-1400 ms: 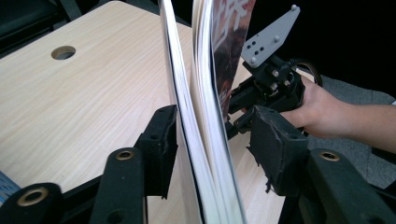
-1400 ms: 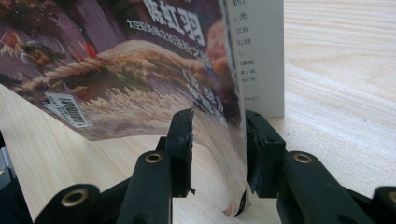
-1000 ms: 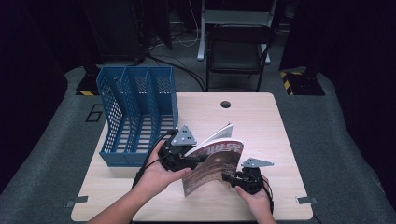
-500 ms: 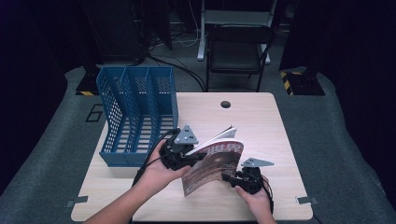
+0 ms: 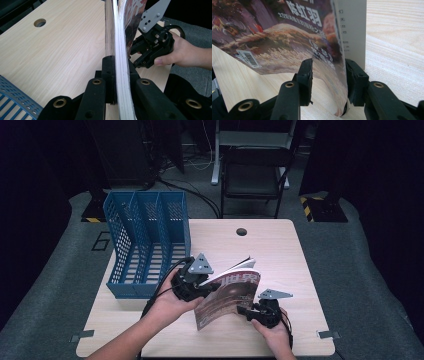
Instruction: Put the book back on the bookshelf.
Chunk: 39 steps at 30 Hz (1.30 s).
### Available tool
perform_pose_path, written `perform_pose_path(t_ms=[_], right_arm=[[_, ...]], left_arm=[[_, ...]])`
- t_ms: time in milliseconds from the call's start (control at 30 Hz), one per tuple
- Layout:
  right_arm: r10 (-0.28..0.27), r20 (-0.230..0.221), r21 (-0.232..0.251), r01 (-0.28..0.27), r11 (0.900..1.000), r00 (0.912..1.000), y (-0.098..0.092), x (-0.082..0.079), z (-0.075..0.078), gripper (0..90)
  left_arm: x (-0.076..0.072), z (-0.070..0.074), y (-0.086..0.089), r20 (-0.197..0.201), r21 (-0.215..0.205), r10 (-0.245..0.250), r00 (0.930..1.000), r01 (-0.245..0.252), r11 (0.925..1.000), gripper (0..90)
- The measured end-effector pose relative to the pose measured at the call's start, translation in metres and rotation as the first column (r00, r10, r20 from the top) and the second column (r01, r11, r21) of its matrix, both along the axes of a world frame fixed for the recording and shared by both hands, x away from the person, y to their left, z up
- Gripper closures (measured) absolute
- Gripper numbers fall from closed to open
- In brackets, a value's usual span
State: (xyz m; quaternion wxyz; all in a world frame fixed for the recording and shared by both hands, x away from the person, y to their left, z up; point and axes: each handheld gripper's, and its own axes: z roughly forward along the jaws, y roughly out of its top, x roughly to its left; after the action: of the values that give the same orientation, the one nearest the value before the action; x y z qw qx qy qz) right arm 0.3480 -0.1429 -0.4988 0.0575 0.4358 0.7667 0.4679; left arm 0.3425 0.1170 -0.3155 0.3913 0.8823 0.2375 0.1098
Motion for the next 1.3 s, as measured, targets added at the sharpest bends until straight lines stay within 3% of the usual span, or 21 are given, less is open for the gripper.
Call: perform_pose_path(t_ms=[900,1300], right_arm=[[-0.001,-0.005,-0.010,0.001,1.000,1.0000,-0.001,0.001,-0.002,58.1],[-0.013,-0.048,-0.024,0.012,1.000,0.9987,-0.001,0.004,-0.007,54.1]], left_arm=[[0.010,0.002,0.007,0.002,0.017,0.008,1.0000,-0.008,0.9998,83.9],[0.010,0.002,0.008,0.011,0.018,0.004,0.9999,-0.004,0.9998,83.9]])
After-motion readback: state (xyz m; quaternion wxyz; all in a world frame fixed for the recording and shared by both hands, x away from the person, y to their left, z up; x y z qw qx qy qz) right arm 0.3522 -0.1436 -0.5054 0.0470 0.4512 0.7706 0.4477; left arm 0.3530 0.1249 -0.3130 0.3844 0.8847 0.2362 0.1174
